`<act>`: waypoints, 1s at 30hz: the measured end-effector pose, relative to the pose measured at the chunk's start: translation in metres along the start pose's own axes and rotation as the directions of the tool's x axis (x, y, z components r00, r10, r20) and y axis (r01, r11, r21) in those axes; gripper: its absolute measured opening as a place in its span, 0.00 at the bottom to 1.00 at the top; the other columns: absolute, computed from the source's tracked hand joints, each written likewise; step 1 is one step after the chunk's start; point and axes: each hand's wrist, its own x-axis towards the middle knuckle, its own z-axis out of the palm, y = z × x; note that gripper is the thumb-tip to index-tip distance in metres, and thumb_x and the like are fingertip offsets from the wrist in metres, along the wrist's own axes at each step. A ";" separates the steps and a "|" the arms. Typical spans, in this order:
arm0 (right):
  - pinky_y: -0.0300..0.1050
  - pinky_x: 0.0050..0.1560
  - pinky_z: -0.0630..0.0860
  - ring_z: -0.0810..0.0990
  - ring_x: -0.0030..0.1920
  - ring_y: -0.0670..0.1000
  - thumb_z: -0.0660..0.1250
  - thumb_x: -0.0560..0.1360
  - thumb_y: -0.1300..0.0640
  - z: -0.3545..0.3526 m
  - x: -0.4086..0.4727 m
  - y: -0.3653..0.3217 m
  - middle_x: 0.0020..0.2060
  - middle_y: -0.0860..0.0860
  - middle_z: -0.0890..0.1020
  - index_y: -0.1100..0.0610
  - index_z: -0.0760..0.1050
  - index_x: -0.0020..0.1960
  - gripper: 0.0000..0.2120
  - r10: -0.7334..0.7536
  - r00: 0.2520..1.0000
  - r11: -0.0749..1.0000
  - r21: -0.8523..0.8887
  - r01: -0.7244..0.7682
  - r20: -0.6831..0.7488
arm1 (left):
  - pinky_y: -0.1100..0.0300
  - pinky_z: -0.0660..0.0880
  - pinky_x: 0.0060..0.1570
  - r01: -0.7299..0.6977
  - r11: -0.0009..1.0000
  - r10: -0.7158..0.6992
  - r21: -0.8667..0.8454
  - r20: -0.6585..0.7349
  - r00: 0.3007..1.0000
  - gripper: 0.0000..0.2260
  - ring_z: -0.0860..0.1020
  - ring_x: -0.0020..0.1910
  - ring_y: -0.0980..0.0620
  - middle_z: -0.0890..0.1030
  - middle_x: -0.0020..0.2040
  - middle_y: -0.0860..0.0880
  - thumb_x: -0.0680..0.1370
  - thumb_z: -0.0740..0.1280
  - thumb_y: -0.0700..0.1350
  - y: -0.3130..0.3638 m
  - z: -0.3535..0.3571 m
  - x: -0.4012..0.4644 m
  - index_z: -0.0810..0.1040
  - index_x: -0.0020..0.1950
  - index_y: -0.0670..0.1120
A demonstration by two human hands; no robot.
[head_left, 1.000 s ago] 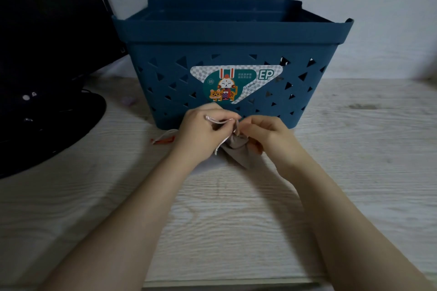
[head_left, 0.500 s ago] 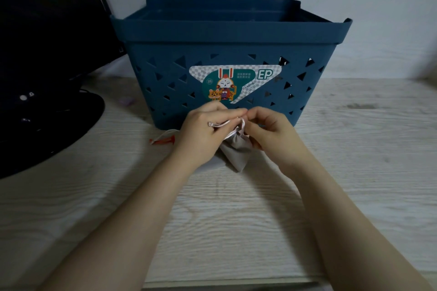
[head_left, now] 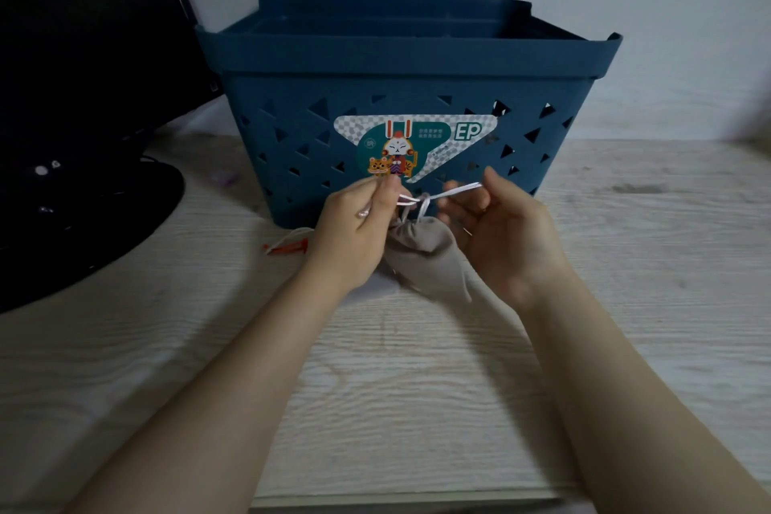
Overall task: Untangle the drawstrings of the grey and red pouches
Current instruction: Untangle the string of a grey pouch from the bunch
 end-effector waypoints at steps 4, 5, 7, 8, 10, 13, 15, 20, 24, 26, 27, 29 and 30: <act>0.43 0.49 0.77 0.83 0.38 0.48 0.58 0.77 0.52 -0.003 0.001 -0.007 0.35 0.51 0.84 0.54 0.71 0.23 0.23 0.050 0.998 0.983 0.178 -0.041 -0.045 | 0.68 0.64 0.29 0.046 0.999 -0.046 -0.002 -0.074 0.996 0.17 0.69 0.23 0.62 0.74 0.24 0.55 0.82 0.52 0.45 0.001 -0.006 0.004 0.78 0.44 0.42; 0.42 0.46 0.79 0.83 0.38 0.48 0.57 0.78 0.52 -0.004 0.001 -0.009 0.35 0.51 0.84 0.54 0.72 0.24 0.24 0.047 0.998 0.974 0.224 -0.036 -0.043 | 0.66 0.63 0.27 0.077 0.997 -0.079 -0.023 -0.109 0.991 0.17 0.67 0.22 0.60 0.73 0.26 0.53 0.83 0.52 0.46 0.001 -0.008 0.006 0.78 0.43 0.44; 0.39 0.41 0.80 0.83 0.36 0.48 0.55 0.80 0.51 -0.005 0.002 -0.009 0.33 0.49 0.82 0.54 0.73 0.26 0.25 0.036 0.999 0.951 0.308 -0.023 -0.035 | 0.66 0.63 0.25 0.114 0.992 -0.122 -0.059 -0.143 0.982 0.17 0.66 0.22 0.59 0.73 0.30 0.52 0.83 0.52 0.47 -0.001 -0.010 0.010 0.77 0.41 0.48; 0.38 0.39 0.79 0.82 0.34 0.47 0.55 0.80 0.51 -0.005 0.003 -0.008 0.31 0.48 0.81 0.54 0.73 0.27 0.25 0.033 0.999 0.943 0.332 -0.022 -0.030 | 0.66 0.62 0.25 0.121 0.991 -0.129 -0.065 -0.135 0.983 0.17 0.65 0.22 0.59 0.72 0.30 0.52 0.82 0.52 0.48 -0.002 -0.010 0.010 0.76 0.40 0.50; 0.36 0.35 0.75 0.77 0.30 0.45 0.54 0.80 0.48 -0.005 0.004 -0.005 0.29 0.46 0.76 0.53 0.72 0.30 0.22 0.018 1.000 0.965 0.264 -0.011 -0.023 | 0.63 0.59 0.25 0.134 0.987 -0.142 -0.086 -0.093 0.985 0.17 0.63 0.22 0.59 0.67 0.25 0.53 0.82 0.54 0.48 -0.001 -0.008 0.008 0.76 0.38 0.49; 0.37 0.33 0.70 0.72 0.29 0.44 0.57 0.80 0.49 -0.008 0.006 0.005 0.29 0.46 0.75 0.52 0.78 0.38 0.17 -0.122 0.988 0.922 -0.378 0.080 -0.089 | 0.65 0.57 0.23 0.176 0.965 -0.186 -0.195 -0.033 0.982 0.15 0.60 0.20 0.59 0.63 0.20 0.56 0.81 0.57 0.44 0.001 -0.003 0.006 0.75 0.37 0.44; 0.39 0.36 0.71 0.74 0.32 0.44 0.62 0.78 0.54 -0.004 0.005 0.013 0.30 0.47 0.80 0.52 0.82 0.41 0.12 -0.201 0.979 0.754 -0.644 0.129 -0.038 | 0.68 0.57 0.22 0.206 0.946 -0.212 -0.249 0.001 0.977 0.13 0.59 0.20 0.61 0.63 0.19 0.56 0.81 0.59 0.42 0.004 0.001 0.005 0.76 0.37 0.43; 0.38 0.38 0.69 0.72 0.34 0.44 0.66 0.75 0.61 0.001 0.000 0.026 0.33 0.53 0.80 0.62 0.82 0.42 0.08 -0.134 0.935 0.440 -0.825 0.354 0.329 | 0.70 0.66 0.27 0.216 0.923 -0.227 -0.318 0.004 0.974 0.10 0.64 0.19 0.59 0.68 0.20 0.55 0.77 0.65 0.38 0.007 0.004 0.004 0.77 0.38 0.34; 0.41 0.37 0.68 0.71 0.32 0.46 0.68 0.75 0.60 -0.001 0.003 0.028 0.31 0.54 0.78 0.60 0.80 0.39 0.07 -0.173 0.929 0.377 -0.849 0.370 0.328 | 0.71 0.65 0.26 0.237 0.888 -0.247 -0.393 0.026 0.969 0.06 0.66 0.20 0.61 0.71 0.21 0.56 0.76 0.65 0.36 0.013 0.005 0.002 0.76 0.38 0.41; 0.42 0.37 0.69 0.72 0.33 0.46 0.67 0.75 0.60 0.000 0.003 0.026 0.31 0.51 0.78 0.59 0.79 0.39 0.07 -0.220 0.938 0.479 -0.808 0.343 0.268 | 0.74 0.67 0.28 0.250 0.863 -0.255 -0.440 0.048 0.966 0.06 0.72 0.25 0.64 0.76 0.27 0.56 0.76 0.65 0.35 0.017 0.006 0.001 0.75 0.42 0.45; 0.41 0.36 0.69 0.73 0.33 0.47 0.66 0.75 0.61 0.000 0.004 0.025 0.31 0.51 0.78 0.60 0.78 0.39 0.07 -0.241 0.943 0.556 -0.764 0.328 0.229 | 0.74 0.69 0.32 0.257 0.862 -0.253 -0.437 0.068 0.965 0.06 0.74 0.29 0.65 0.77 0.32 0.54 0.76 0.65 0.36 0.016 0.007 0.001 0.75 0.44 0.46; 0.36 0.33 0.69 0.73 0.32 0.46 0.65 0.76 0.63 0.003 0.002 0.020 0.30 0.51 0.78 0.60 0.78 0.39 0.08 -0.268 0.951 0.695 -0.652 0.303 0.157 | 0.72 0.72 0.39 0.298 0.883 -0.259 -0.364 0.152 0.954 0.04 0.76 0.36 0.64 0.79 0.38 0.52 0.75 0.66 0.39 0.011 0.008 0.000 0.76 0.44 0.48; 0.35 0.33 0.69 0.74 0.33 0.47 0.64 0.76 0.64 0.003 0.002 0.018 0.31 0.51 0.78 0.59 0.78 0.39 0.08 -0.271 0.953 0.735 -0.610 0.296 0.136 | 0.71 0.72 0.40 0.328 0.890 -0.268 -0.317 0.217 0.939 0.03 0.77 0.36 0.64 0.79 0.37 0.54 0.75 0.67 0.41 0.009 0.008 -0.001 0.77 0.43 0.48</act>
